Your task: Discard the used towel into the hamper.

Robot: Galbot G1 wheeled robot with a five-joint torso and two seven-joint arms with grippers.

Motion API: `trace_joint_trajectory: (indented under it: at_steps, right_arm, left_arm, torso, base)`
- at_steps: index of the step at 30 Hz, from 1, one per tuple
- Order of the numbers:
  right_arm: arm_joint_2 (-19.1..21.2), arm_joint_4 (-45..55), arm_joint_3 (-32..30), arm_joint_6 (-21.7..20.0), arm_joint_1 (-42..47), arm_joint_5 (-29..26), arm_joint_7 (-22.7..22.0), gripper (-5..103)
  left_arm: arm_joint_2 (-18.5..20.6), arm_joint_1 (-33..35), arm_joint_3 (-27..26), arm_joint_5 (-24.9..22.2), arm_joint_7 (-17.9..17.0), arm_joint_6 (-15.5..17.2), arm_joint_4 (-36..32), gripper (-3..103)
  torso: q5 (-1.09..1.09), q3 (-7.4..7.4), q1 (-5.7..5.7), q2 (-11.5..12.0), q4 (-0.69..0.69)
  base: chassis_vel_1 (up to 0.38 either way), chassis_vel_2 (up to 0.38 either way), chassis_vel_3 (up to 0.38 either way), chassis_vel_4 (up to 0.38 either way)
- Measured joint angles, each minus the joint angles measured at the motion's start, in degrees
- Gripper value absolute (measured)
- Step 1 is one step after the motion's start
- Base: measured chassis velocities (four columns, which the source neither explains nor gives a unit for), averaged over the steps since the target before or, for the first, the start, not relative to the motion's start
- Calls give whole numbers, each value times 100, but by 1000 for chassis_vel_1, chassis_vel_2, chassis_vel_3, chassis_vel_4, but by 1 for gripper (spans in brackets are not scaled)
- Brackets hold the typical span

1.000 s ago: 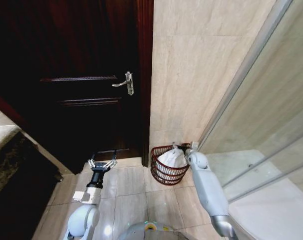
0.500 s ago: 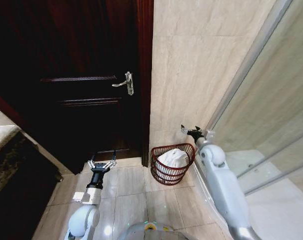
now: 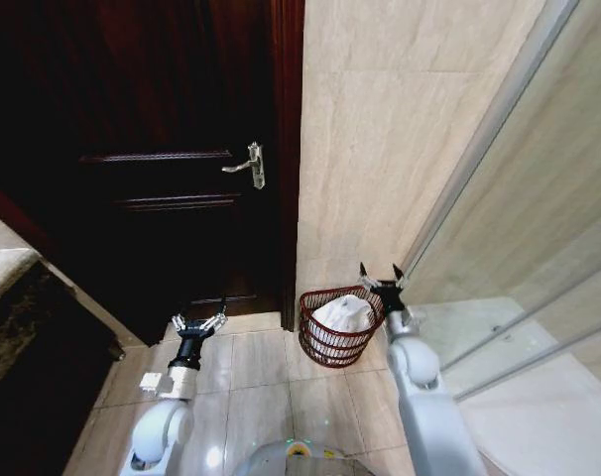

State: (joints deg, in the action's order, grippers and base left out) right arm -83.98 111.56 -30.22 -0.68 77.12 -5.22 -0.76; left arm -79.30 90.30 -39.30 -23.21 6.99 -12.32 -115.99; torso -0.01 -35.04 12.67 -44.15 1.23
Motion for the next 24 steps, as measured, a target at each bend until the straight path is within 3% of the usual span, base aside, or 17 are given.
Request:
trace_joint_trajectory:
  at_steps: [7,12,24]
  right_arm:
    - [12,350,-197,389,842,150,78,100]
    - [-5,467,-241,427,939,146,79,100]
    - [-136,460,-296,507,970,95,172,100]
  left_arm:
    - [100,-283,101,158,22,203,195,100]
    - [17,-157,127,164,54,216,180,100]
    - [-38,161,80,161,121,0,196,100]
  torso:
    - [1,-1,1,0,0]
    - [0,0,0,1,-3]
    - [1,139,-112,253,-2]
  base:
    - [0,0,0,0]
    - [0,0,0,0]
    - [0,0,0,0]
